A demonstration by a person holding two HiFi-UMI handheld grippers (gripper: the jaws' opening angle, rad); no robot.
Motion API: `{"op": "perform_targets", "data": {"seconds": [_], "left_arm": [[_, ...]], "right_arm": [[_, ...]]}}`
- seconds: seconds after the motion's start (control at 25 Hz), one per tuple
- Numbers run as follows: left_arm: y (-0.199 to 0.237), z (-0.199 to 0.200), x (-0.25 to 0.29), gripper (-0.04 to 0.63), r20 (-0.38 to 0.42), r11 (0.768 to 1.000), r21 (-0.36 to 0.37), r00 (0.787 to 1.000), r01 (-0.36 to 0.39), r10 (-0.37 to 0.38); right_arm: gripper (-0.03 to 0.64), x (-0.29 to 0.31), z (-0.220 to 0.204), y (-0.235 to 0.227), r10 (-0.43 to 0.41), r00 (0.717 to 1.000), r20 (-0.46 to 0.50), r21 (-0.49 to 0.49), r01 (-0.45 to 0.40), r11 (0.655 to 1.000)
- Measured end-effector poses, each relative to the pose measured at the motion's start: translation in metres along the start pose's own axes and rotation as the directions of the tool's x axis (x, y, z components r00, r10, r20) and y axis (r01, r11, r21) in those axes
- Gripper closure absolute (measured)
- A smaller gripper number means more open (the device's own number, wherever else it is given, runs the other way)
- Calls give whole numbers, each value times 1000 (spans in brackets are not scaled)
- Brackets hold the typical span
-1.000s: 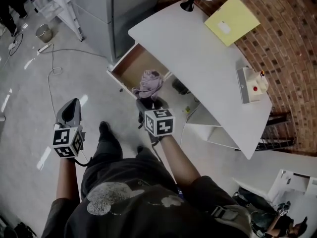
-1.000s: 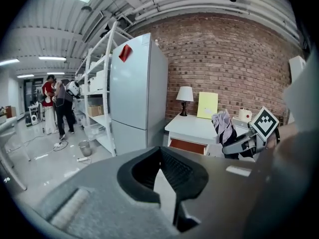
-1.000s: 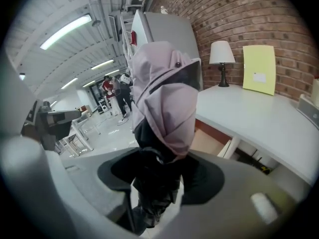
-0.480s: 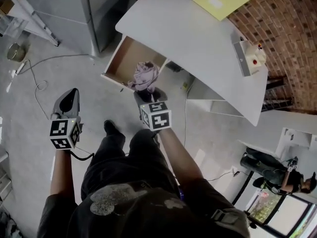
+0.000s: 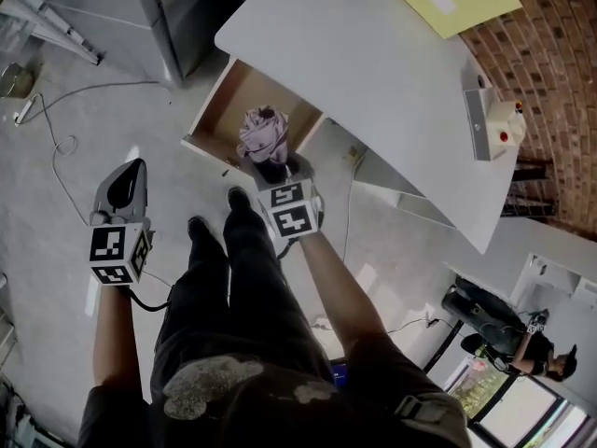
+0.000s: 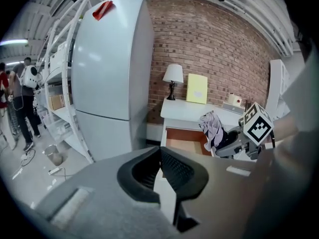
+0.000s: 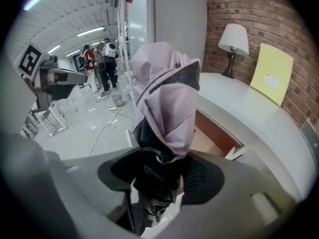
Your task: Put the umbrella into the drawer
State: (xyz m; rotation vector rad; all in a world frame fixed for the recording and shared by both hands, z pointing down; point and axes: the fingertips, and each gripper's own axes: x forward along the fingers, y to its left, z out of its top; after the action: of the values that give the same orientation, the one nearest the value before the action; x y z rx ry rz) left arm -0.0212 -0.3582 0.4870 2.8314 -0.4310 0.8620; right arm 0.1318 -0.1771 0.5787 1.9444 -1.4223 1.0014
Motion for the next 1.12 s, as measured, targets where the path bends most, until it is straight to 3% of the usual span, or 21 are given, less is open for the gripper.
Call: {"op": "perform_targets", "data": {"seconds": [0.48,0.8,1.12], "left_arm": [[25,-49,40,586,-64,987,-86,989,-137,132],[24,-80,56,584,-96,980,-131,986,-149,137],[25,-99,65,586,-100,978,-137,985,-155,142]], "right_arm": [[371,116,-13,-18,76,991,-106,-57,-82,995],[371,174,-38,-25,59,980,-189,-95,-78,992],[371,208,-49,-35,45,974,-223,-44,-56,997]]}}
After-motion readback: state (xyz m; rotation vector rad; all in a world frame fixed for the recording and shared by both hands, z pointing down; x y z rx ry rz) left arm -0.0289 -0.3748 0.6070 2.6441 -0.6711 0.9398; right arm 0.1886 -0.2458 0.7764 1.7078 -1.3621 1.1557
